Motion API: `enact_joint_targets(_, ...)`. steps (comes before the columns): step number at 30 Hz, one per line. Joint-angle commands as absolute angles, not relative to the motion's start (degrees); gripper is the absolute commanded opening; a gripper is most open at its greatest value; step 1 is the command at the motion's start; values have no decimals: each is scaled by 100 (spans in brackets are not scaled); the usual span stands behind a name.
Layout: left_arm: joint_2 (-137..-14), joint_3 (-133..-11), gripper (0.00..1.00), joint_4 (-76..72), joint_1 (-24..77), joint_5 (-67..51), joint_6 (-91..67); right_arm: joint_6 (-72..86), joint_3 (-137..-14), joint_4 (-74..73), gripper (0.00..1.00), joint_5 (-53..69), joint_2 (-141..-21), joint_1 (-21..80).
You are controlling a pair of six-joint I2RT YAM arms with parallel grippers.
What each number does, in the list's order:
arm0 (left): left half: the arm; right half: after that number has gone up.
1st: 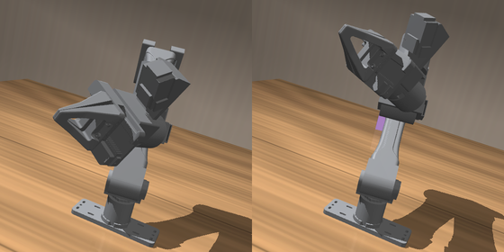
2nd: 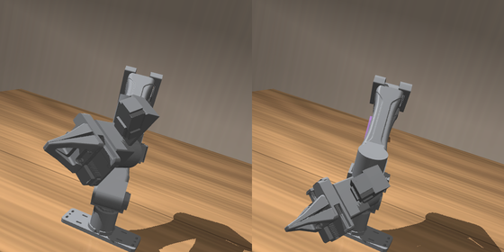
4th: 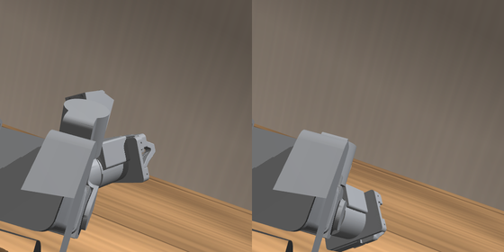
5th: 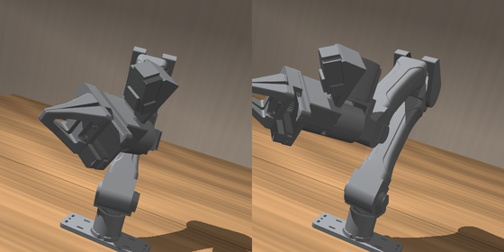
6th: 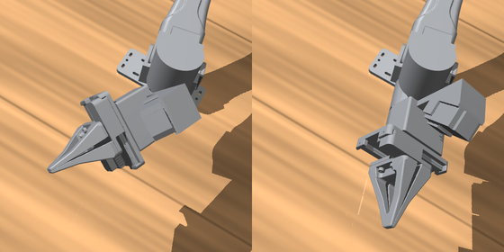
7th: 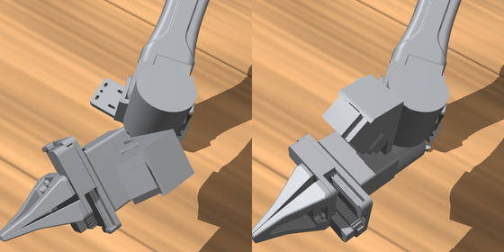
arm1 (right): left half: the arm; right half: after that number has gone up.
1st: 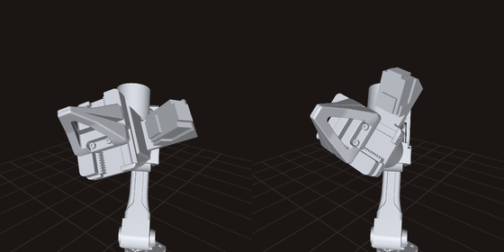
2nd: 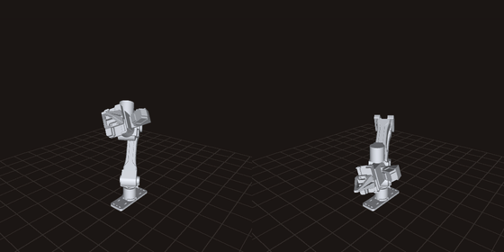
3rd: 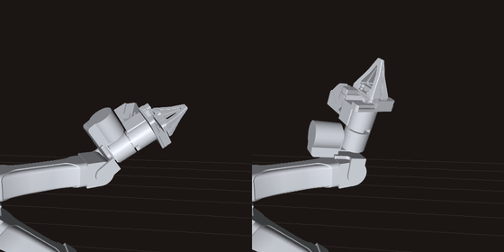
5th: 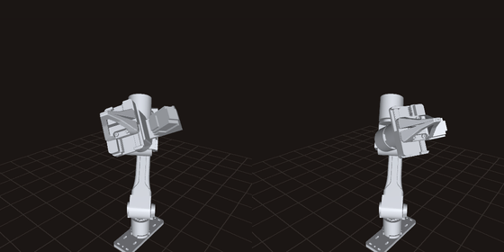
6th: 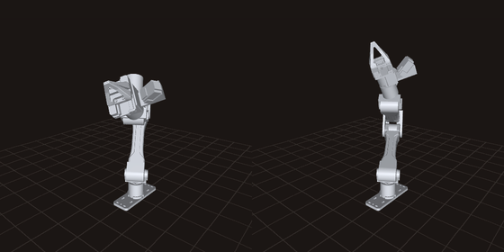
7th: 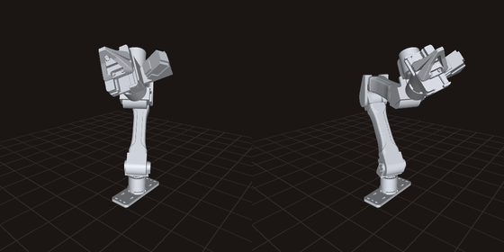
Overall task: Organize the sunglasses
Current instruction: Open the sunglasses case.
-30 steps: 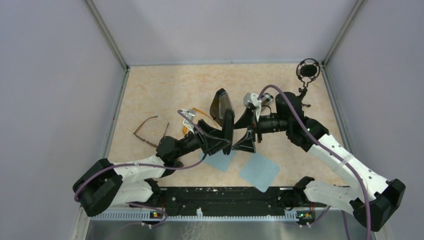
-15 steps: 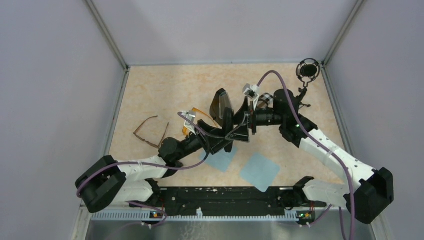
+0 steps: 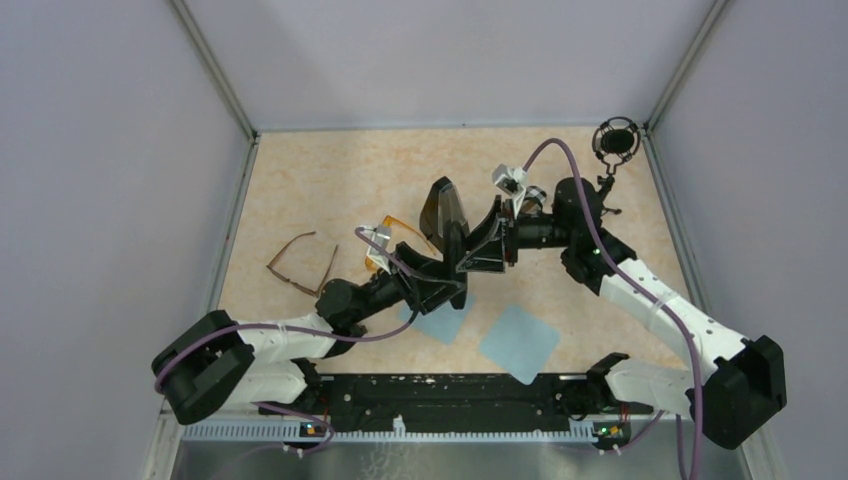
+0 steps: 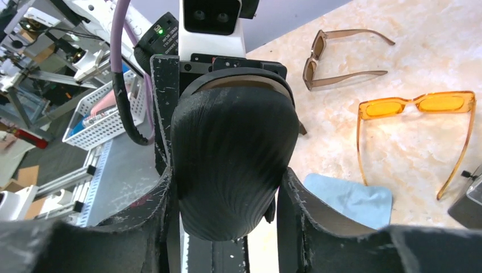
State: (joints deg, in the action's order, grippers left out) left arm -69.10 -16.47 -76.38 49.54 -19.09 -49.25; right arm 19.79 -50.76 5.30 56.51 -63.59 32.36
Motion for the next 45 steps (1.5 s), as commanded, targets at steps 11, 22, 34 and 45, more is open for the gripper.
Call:
enact_joint_targets(11, -5387, -2009, 53, -4980, 4936, -1364, -3950, 245, -4954, 12, 0, 7397, -6100, 3267)
enact_joint_targets(22, -6375, -1527, 0, -7594, 4699, -2661, -5746, 27, -5078, 218, 0, 8460, -5998, 3277)
enact_joint_targets(34, -8266, -2122, 0, -10274, 4307, -4181, -7621, -2286, -5846, -2558, 0, 9472, -5957, 3511)
enact_joint_targets(45, -8549, -2812, 0, -10273, 4298, -5221, -8017, -3033, -5750, -2760, 1, 9478, -5621, 3515)
